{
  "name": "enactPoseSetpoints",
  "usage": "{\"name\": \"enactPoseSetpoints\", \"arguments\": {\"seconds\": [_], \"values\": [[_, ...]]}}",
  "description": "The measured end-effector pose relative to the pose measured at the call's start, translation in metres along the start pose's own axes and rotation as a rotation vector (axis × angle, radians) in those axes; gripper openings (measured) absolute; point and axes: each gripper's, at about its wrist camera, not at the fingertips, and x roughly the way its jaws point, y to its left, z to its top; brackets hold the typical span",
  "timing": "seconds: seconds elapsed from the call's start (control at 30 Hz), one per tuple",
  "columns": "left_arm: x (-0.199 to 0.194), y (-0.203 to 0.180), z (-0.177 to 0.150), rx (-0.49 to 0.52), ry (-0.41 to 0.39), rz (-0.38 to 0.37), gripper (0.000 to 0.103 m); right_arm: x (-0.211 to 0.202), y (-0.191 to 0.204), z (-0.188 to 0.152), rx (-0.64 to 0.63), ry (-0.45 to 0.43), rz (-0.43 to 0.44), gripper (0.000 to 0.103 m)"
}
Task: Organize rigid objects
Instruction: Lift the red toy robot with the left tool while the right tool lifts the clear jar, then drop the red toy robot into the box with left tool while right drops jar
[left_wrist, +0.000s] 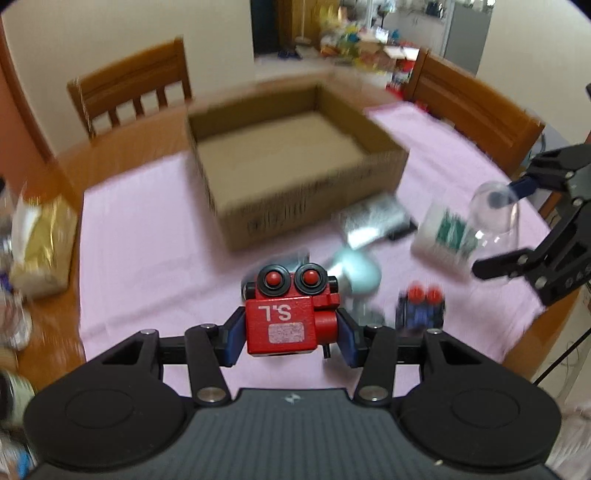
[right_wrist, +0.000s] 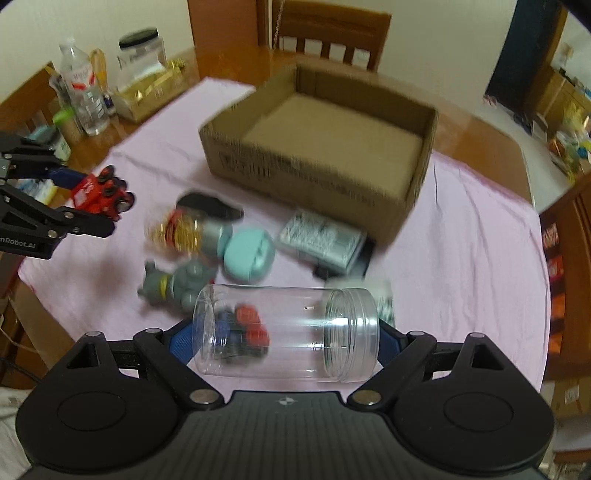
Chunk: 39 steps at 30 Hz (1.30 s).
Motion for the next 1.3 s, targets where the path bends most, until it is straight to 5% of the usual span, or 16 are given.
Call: {"name": "enactPoseSetpoints", "arguments": {"seconds": [0.47,0.9,1.03,1.3], "values": [[0.045,0.030,0.108,-0.029,-0.118,0.038,0.049,-0.001,-0.030,0.081,-0.053,-0.167,-0.050,0.093],[0.134,0.058,0.162,-0.136,-0.085,0.088,0.049,0.022,-0.056,0.113,-0.007,-0.181,-0.064,0.093],[0.144,0.060,0.168,-0.140,-0.117,0.157,0.093,0.024,-0.059,0.114,0.000,-0.180,-0.076,0.093],[0.120,0.064,0.151,-0.167,-0.152,0.145,0.100,0.033,-0.070,0.117,0.015,-0.166,-0.076,0.093]]}}
